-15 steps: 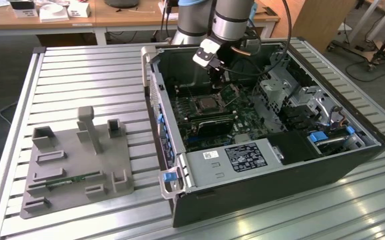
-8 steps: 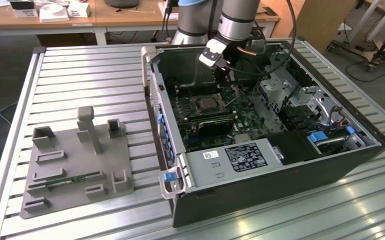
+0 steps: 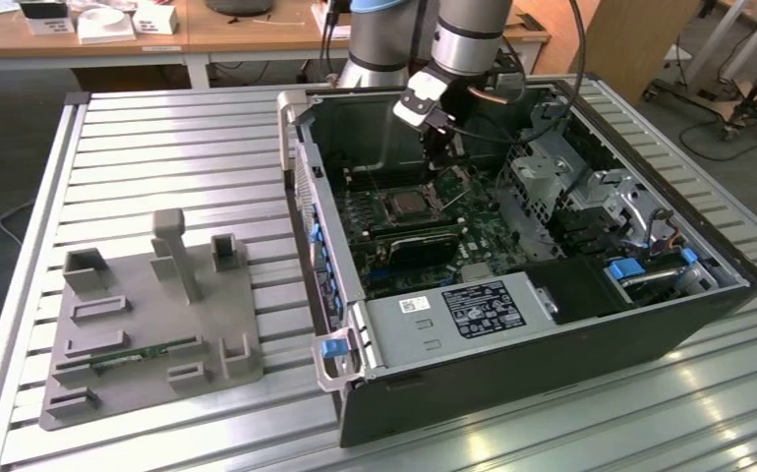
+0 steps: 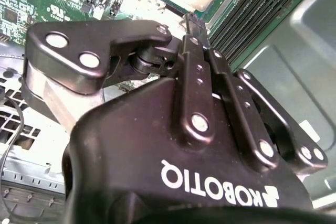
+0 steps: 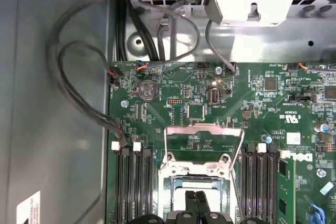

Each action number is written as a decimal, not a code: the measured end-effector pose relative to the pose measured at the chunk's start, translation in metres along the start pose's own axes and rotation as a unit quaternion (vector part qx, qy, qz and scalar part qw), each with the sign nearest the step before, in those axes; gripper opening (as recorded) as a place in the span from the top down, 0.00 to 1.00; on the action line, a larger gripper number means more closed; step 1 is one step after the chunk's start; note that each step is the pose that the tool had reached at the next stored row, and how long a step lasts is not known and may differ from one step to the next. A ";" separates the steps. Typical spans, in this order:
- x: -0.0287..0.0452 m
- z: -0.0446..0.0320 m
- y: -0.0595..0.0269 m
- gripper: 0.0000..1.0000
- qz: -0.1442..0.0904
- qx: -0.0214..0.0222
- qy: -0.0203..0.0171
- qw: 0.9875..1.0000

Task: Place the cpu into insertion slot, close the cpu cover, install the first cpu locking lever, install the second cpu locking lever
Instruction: 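Close the cpu cover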

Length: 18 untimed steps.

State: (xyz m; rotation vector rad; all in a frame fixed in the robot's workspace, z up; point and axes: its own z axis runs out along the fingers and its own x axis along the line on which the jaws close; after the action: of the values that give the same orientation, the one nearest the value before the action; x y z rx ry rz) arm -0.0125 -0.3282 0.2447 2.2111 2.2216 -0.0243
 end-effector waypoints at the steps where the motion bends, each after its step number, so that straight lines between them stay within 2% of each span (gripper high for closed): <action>1: 0.0000 -0.0002 0.0011 0.90 0.000 0.000 0.000 1.000; 8: 0.0005 -0.0004 0.0173 0.90 0.000 0.000 0.000 1.000; 10: 0.0006 -0.0009 0.0179 0.90 0.000 0.000 0.000 1.000; 14: 0.0005 -0.0073 0.0180 0.90 0.000 0.000 0.000 1.000; 16: 0.0005 -0.0072 0.0181 0.90 0.000 0.000 0.000 1.000; 18: 0.0004 -0.0073 0.0236 0.90 0.000 0.000 0.000 1.000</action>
State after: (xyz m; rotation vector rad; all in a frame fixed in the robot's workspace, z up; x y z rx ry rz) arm 0.0112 -0.3275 0.2518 2.2112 2.2214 -0.0242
